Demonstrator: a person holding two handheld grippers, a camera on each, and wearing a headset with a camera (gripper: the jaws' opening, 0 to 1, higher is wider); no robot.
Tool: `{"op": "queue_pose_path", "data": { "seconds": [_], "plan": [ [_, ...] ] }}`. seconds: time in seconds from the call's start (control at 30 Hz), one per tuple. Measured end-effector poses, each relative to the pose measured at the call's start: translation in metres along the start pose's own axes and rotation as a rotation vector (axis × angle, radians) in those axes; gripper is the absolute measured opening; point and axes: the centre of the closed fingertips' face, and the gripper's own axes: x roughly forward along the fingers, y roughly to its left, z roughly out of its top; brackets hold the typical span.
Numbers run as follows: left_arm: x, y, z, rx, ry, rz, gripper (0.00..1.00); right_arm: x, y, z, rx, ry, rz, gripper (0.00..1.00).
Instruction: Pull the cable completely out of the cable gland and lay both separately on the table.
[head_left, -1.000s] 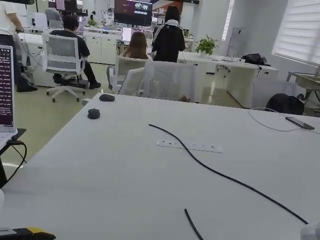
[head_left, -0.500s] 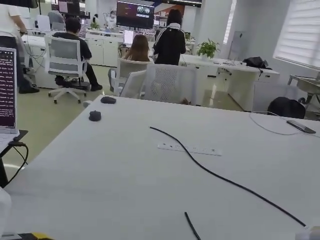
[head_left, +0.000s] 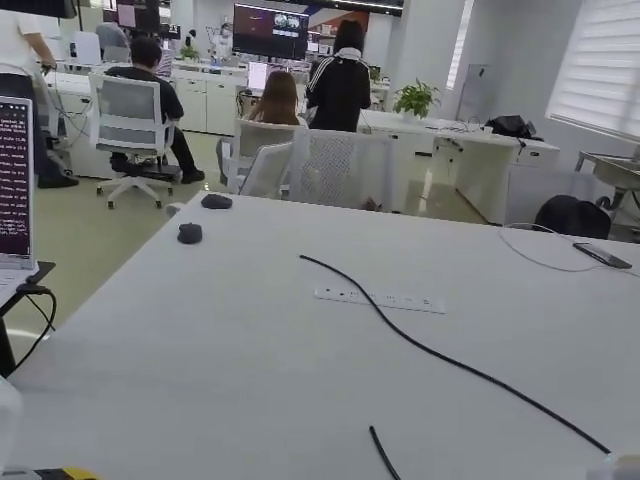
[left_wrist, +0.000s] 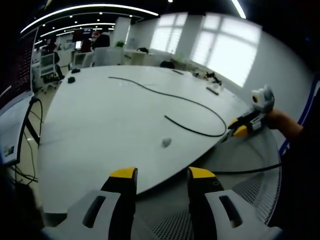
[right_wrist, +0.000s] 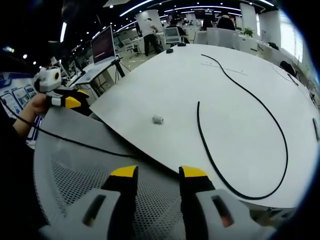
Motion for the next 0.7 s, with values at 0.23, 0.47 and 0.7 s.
{"op": "queue_pose_path", "data": {
  "seconds": [0.23, 0.47, 0.7],
  "plan": [
    [0.0018, -0.0012, -0.0012, 0.001, 0.006, -0.006, 0.4, 0.0001, 0.0005, -0.0003, 0.002, 0.001, 0.002, 0.34],
    [0.002, 0.0005, -0.003, 0.001, 0.012, -0.002, 0.41, 0.0003, 0.0003, -0.0006, 0.005, 0.001, 0.005, 0.34],
    [0.0027, 0.0013, -0.0053, 0.001, 0.021, -0.003, 0.4, 0.0016, 0.0003, -0.0013, 0.007, 0.006, 0.006, 0.34]
  ]
}}
